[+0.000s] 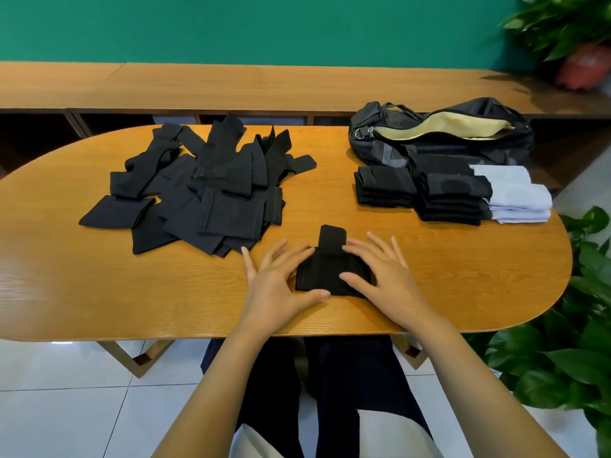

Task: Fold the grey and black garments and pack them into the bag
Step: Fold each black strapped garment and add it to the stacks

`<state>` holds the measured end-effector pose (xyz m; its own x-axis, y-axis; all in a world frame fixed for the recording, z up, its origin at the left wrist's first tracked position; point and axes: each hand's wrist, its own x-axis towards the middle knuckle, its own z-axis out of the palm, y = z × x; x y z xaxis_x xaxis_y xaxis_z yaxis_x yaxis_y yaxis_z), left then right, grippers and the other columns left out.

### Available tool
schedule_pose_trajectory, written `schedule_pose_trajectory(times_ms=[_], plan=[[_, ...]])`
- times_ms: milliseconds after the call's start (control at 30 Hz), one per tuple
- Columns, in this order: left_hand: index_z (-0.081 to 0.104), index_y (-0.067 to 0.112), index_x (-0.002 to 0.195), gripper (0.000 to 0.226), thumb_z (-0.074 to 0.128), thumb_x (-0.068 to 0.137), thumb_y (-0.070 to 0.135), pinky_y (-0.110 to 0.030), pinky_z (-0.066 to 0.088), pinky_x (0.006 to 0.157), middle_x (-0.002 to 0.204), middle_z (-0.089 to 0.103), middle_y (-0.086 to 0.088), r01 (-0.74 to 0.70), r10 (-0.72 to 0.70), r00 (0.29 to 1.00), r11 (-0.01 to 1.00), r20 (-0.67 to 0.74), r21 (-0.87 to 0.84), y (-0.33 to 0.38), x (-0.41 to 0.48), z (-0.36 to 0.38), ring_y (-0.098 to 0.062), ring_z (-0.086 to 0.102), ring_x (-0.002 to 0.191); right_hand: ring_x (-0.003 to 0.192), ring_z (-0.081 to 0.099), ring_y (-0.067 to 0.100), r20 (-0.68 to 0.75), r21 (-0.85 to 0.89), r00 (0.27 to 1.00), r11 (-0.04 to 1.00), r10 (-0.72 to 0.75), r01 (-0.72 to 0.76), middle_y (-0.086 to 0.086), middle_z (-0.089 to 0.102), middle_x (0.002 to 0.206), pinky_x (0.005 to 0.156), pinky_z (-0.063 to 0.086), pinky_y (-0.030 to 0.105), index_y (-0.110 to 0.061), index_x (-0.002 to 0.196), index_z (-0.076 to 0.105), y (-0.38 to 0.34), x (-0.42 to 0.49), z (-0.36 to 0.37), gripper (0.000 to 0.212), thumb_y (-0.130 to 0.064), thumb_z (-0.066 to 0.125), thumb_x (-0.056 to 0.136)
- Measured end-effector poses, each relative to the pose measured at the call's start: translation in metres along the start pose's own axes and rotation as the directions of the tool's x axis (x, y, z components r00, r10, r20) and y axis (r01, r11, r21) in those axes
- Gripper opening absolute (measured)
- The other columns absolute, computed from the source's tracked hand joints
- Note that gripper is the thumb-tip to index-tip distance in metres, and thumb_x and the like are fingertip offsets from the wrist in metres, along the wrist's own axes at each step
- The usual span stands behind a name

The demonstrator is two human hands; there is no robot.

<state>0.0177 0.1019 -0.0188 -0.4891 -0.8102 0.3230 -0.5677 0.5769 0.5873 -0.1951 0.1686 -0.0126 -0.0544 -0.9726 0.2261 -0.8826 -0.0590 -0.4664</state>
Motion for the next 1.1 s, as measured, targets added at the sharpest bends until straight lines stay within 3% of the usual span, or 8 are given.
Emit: schedule_pose_trajectory(times_ms=[100,300,500,633,733,867,967,1100], plan=[[0.054,0.041,0.131,0.060,0.068,0.075,0.058,-0.052,-0.026,0.111,0.134,0.054,0.023,-0.029,0.027,0.999,0.998,0.042,0.063,0.000,0.000,0.001,-0.004,0.021,0.144,0.144,0.011,-0.003,-0.016,-0.013,1.000,1.000,-0.021,0.021,-0.024,0.038,0.145,0.117,-0.014,0.025,-0.039,0.131,0.053,0.006,-0.010,-0.001,0.059,-0.072,0.036,0.086],[0.064,0.037,0.123,0.057,0.039,0.085,0.071,-0.053,-0.022,0.113,0.125,0.062,0.021,-0.057,0.059,0.998,0.993,-0.020,0.106,0.002,-0.001,0.002,-0.006,0.033,0.138,0.139,0.018,-0.006,-0.070,0.009,0.996,0.998,-0.054,0.055,-0.022,0.045,0.140,0.118,-0.011,0.025,-0.037,0.134,0.052,0.006,-0.018,0.000,0.065,-0.075,0.041,0.081],[0.071,0.034,0.108,0.046,0.044,0.087,0.065,-0.052,-0.018,0.115,0.105,0.069,0.021,-0.086,0.090,0.992,0.995,-0.085,0.058,0.001,-0.004,0.004,-0.005,0.045,0.125,0.132,0.038,0.010,-0.202,-0.069,0.974,0.993,-0.104,0.092,-0.010,0.051,0.136,0.120,0.012,0.042,-0.032,0.139,0.046,-0.008,-0.011,0.008,0.062,-0.051,0.065,0.083],[0.070,0.036,0.108,0.051,0.046,0.081,0.072,-0.049,-0.019,0.115,0.105,0.068,0.023,-0.090,0.093,0.992,0.995,-0.084,0.036,0.003,-0.006,0.002,-0.001,0.042,0.126,0.129,0.042,0.015,-0.218,-0.058,0.965,0.989,-0.144,0.135,-0.013,0.061,0.124,0.120,0.004,0.042,-0.031,0.108,0.069,-0.007,-0.006,0.010,0.026,-0.038,0.060,0.085],[0.069,0.036,0.111,0.055,0.053,0.075,0.075,-0.046,-0.019,0.116,0.112,0.063,0.025,-0.063,0.069,0.991,0.997,-0.112,0.054,0.002,-0.005,0.002,-0.003,0.037,0.128,0.118,0.050,0.008,-0.226,-0.019,0.968,0.994,-0.111,0.109,-0.015,0.069,0.104,0.120,-0.001,0.037,-0.030,0.101,0.072,-0.005,-0.005,0.008,0.022,-0.039,0.057,0.087],[0.073,0.030,0.102,0.032,0.071,0.077,0.050,-0.047,-0.012,0.118,0.090,0.059,0.028,0.021,-0.018,0.985,1.000,-0.170,0.017,0.001,-0.004,0.003,-0.007,0.048,0.118,0.102,0.052,0.002,-0.248,0.084,0.969,0.996,0.001,0.021,-0.014,0.060,0.095,0.120,-0.004,0.031,-0.033,0.104,0.071,-0.004,0.001,-0.001,0.026,-0.047,0.061,0.084],[0.072,0.027,0.105,0.029,0.074,0.079,0.039,-0.047,-0.006,0.120,0.078,0.057,0.030,0.074,-0.089,0.980,0.994,-0.181,-0.084,0.001,-0.004,0.003,0.000,0.053,0.107,0.100,0.053,-0.001,-0.210,0.193,0.973,0.980,0.094,-0.053,-0.015,0.062,0.094,0.121,-0.003,0.032,-0.042,0.101,0.064,-0.008,0.011,-0.011,0.037,-0.066,0.052,0.075],[0.055,0.039,0.122,0.044,0.069,0.080,0.044,-0.048,0.000,0.120,0.073,0.067,0.020,0.099,-0.126,0.977,0.983,-0.174,-0.156,-0.001,-0.003,0.004,0.006,0.052,0.104,0.109,0.052,0.003,-0.202,0.238,0.964,0.963,0.173,-0.123,-0.011,0.064,0.106,0.119,0.001,0.028,-0.038,0.119,0.060,-0.012,0.024,-0.014,0.044,-0.055,0.067,0.079]])
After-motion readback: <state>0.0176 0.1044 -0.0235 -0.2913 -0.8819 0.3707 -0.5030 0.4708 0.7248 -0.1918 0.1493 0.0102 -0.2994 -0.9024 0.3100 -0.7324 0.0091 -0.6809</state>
